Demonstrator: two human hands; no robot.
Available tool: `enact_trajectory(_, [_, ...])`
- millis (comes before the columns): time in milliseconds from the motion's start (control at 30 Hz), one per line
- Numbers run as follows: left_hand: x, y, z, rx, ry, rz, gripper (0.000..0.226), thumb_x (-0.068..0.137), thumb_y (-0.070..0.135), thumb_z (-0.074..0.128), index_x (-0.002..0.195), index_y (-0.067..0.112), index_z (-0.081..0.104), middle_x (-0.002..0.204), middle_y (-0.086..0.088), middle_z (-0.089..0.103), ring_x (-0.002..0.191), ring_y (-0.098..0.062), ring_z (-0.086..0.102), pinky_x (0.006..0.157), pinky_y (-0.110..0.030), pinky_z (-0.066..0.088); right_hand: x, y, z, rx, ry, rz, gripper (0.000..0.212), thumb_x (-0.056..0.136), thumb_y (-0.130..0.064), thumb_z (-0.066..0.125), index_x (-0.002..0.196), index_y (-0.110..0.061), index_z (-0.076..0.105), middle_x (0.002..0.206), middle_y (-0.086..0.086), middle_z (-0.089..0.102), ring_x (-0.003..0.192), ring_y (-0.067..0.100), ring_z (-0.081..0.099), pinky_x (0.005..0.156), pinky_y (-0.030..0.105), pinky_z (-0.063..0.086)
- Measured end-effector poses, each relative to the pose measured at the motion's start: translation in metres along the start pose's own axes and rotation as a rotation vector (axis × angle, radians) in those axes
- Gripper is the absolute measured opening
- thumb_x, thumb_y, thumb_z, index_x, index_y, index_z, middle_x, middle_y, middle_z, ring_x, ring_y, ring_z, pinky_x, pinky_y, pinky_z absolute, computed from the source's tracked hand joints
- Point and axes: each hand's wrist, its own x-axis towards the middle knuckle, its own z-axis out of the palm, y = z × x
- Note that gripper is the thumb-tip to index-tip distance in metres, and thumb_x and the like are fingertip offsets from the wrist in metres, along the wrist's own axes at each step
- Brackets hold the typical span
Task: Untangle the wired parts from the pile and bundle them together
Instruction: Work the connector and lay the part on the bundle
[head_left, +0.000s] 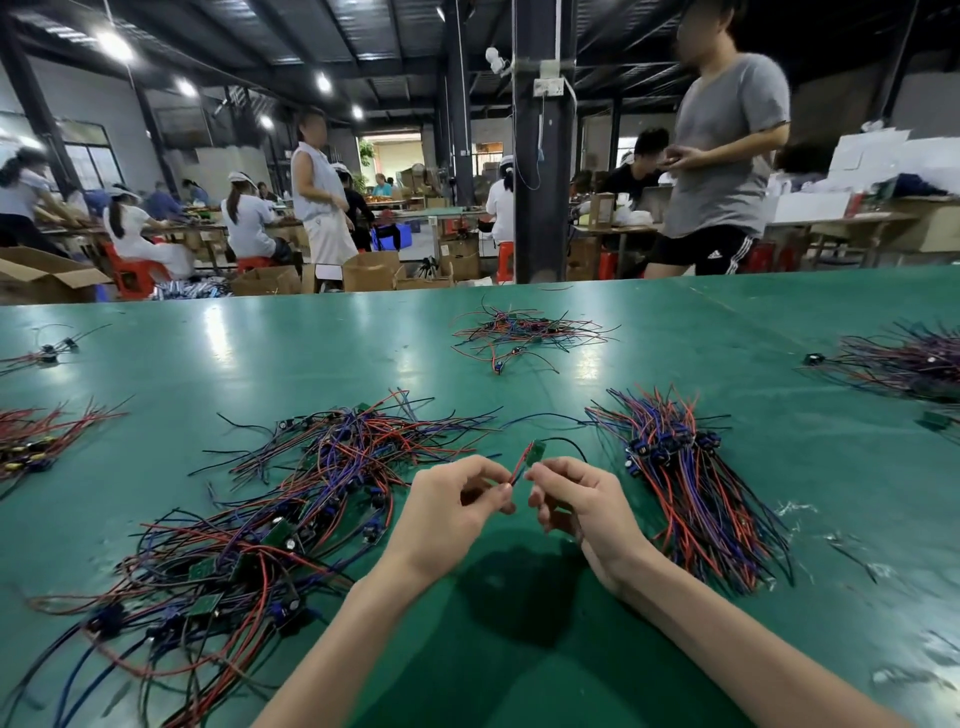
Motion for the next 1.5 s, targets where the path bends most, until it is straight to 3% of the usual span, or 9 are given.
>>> enact_trajectory(133, [-0.001, 0.004, -0.004, -0.126, -0.150, -0.064, 0.016, 0.083, 0.002, 0.069, 0.075, 0.016, 0.067, 0.072, -0.004, 0.073, 0.064, -0.016, 0.064, 0.064, -0.028, 0.053, -0.001, -0.002, 0.004, 0.059, -0.036, 0.049, 0.028, 0.067, -0.027, 0.072, 0.084, -0.006, 0.062, 0.065, 0.004, 0.061, 0.050, 0.011, 0.050, 0.051, 0.022, 0.044])
enact_trajectory(233, [0.000, 0.007, -0.008, -0.176, -0.176, -0.077, 0.006, 0.083, 0.003, 0.069, 0.077, 0.005, 0.070, 0.058, 0.008, 0.066, 0.049, -0.005, 0.053, 0.049, -0.013, 0.040, -0.001, -0.004, 0.005, 0.136, -0.046, 0.088, 0.021, 0.069, -0.021, 0.070, 0.083, -0.008, 0.060, 0.067, 0.005, 0.065, 0.053, 0.010, 0.055, 0.053, 0.020, 0.048])
enact_trajectory(433, [0.004, 0.005, -0.017, 0.000, 0.047, 0.012, 0.015, 0.086, 0.008, 0.067, 0.073, 0.012, 0.070, 0.053, 0.016, 0.060, 0.045, 0.003, 0.045, 0.048, -0.009, 0.031, 0.003, -0.010, 0.003, 0.241, -0.079, 0.175, 0.018, 0.070, -0.013, 0.066, 0.086, -0.008, 0.058, 0.063, 0.007, 0.061, 0.054, 0.011, 0.052, 0.057, 0.022, 0.049])
enact_trajectory(667, [0.002, -0.001, -0.017, 0.221, 0.231, 0.147, 0.008, 0.090, 0.012, 0.063, 0.084, 0.018, 0.065, 0.073, 0.008, 0.067, 0.069, -0.008, 0.062, 0.067, -0.022, 0.049, 0.000, -0.011, 0.004, 0.214, -0.138, 0.241, 0.016, 0.074, -0.020, 0.065, 0.084, -0.007, 0.063, 0.061, 0.006, 0.057, 0.050, 0.012, 0.051, 0.055, 0.024, 0.048])
enact_trajectory(867, [0.000, -0.001, -0.012, 0.272, 0.030, 0.183, 0.045, 0.096, 0.018, 0.055, 0.137, 0.033, 0.045, 0.077, 0.012, 0.065, 0.069, 0.001, 0.052, 0.070, -0.015, 0.041, 0.002, -0.010, 0.001, 0.159, -0.156, 0.263, 0.025, 0.072, -0.023, 0.067, 0.088, -0.004, 0.063, 0.062, 0.005, 0.054, 0.054, 0.012, 0.051, 0.056, 0.024, 0.042])
enact_trajectory(1067, [0.003, 0.001, -0.015, 0.427, -0.019, 0.178, 0.014, 0.095, 0.022, 0.056, 0.098, 0.014, 0.066, 0.090, 0.003, 0.052, 0.093, -0.014, 0.042, 0.081, -0.021, 0.031, 0.001, -0.010, -0.001, 0.131, -0.285, 0.289, 0.025, 0.076, -0.027, 0.062, 0.080, -0.004, 0.069, 0.062, 0.005, 0.056, 0.053, 0.013, 0.051, 0.059, 0.026, 0.041])
enact_trajectory(1267, [0.001, 0.020, -0.026, -0.254, -0.431, -0.317, 0.025, 0.100, 0.017, 0.044, 0.076, 0.010, 0.048, 0.049, 0.003, 0.049, 0.042, -0.012, 0.046, 0.051, -0.027, 0.051, 0.004, -0.009, -0.004, 0.168, -0.340, 0.376, 0.032, 0.077, -0.038, 0.062, 0.078, -0.008, 0.075, 0.066, 0.003, 0.059, 0.055, 0.011, 0.055, 0.063, 0.027, 0.045])
enact_trajectory(1367, [0.000, 0.030, -0.039, -0.379, -0.550, -0.433, 0.025, 0.099, 0.018, 0.047, 0.075, 0.011, 0.050, 0.053, 0.002, 0.048, 0.042, -0.009, 0.041, 0.048, -0.026, 0.052, 0.006, -0.007, -0.010, 0.180, -0.320, 0.407, 0.046, 0.080, -0.048, 0.057, 0.076, -0.006, 0.074, 0.065, 0.005, 0.059, 0.058, 0.015, 0.054, 0.064, 0.028, 0.046])
enact_trajectory(1500, [0.040, 0.049, -0.047, -0.271, -0.352, -0.461, 0.025, 0.096, 0.008, 0.049, 0.071, 0.007, 0.051, 0.048, 0.002, 0.052, 0.037, -0.010, 0.049, 0.043, -0.025, 0.051, 0.013, -0.001, -0.009, 0.373, -0.220, 0.456, 0.056, 0.085, -0.050, 0.050, 0.082, 0.001, 0.072, 0.066, 0.010, 0.060, 0.055, 0.018, 0.054, 0.063, 0.031, 0.047])
